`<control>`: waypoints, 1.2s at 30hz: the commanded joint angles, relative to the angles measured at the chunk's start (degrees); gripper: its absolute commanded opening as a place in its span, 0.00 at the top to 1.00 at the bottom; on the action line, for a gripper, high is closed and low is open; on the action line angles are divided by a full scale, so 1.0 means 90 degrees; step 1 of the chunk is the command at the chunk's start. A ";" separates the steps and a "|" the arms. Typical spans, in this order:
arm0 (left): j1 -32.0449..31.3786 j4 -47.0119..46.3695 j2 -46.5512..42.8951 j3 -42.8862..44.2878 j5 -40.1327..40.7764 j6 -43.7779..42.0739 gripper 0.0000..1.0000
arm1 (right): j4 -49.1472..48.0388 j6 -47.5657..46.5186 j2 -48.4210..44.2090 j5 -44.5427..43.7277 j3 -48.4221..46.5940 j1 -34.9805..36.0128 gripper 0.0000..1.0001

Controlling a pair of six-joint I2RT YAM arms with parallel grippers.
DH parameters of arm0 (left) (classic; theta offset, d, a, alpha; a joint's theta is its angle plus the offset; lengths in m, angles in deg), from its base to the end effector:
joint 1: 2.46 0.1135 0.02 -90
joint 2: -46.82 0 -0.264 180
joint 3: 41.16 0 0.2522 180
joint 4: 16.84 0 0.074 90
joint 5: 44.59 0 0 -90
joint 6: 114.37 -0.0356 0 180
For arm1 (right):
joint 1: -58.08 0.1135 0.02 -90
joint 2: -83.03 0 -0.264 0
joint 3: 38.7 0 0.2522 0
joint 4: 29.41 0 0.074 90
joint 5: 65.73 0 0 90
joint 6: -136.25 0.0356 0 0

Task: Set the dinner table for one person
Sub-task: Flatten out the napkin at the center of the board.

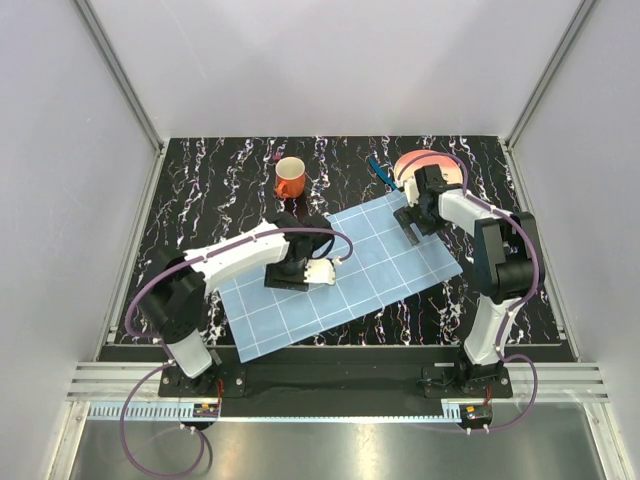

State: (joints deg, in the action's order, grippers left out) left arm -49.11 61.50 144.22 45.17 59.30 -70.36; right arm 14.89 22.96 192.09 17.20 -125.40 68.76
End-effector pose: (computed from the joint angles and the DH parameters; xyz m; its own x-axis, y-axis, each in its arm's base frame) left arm 0.2140 -0.2142 0.2183 0.0296 0.9858 0.1655 0.9830 -0.0587 0.1742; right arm 0.3769 0.0666 0.1667 -0.7750 -0.5454 -0.3192 -0.4817 0.8368 -0.2604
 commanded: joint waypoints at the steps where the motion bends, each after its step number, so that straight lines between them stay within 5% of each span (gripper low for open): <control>1: 0.0037 0.0645 -0.0208 0.0412 -0.1130 -0.0114 0.43 | 0.0669 -0.0225 0.0285 -0.0337 -0.0059 0.0083 0.00; 14: 0.0505 0.1984 0.0944 0.0617 -0.3007 0.0208 0.53 | 0.0756 -0.0293 0.0315 -0.0415 -0.0517 0.0278 0.00; 24: 0.0594 0.2677 0.0222 0.0608 -0.4364 0.0131 0.49 | 0.0932 -0.0449 0.0295 -0.0416 -0.0859 0.0434 0.00; 36: 0.0856 0.2377 0.0573 0.0022 -0.4707 0.0587 0.47 | 0.1030 -0.0498 0.0510 -0.0494 -0.1318 0.0620 0.00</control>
State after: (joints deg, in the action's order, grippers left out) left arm -43.12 74.03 147.57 45.33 20.07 -67.59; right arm 23.61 19.05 196.50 14.19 -134.41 73.15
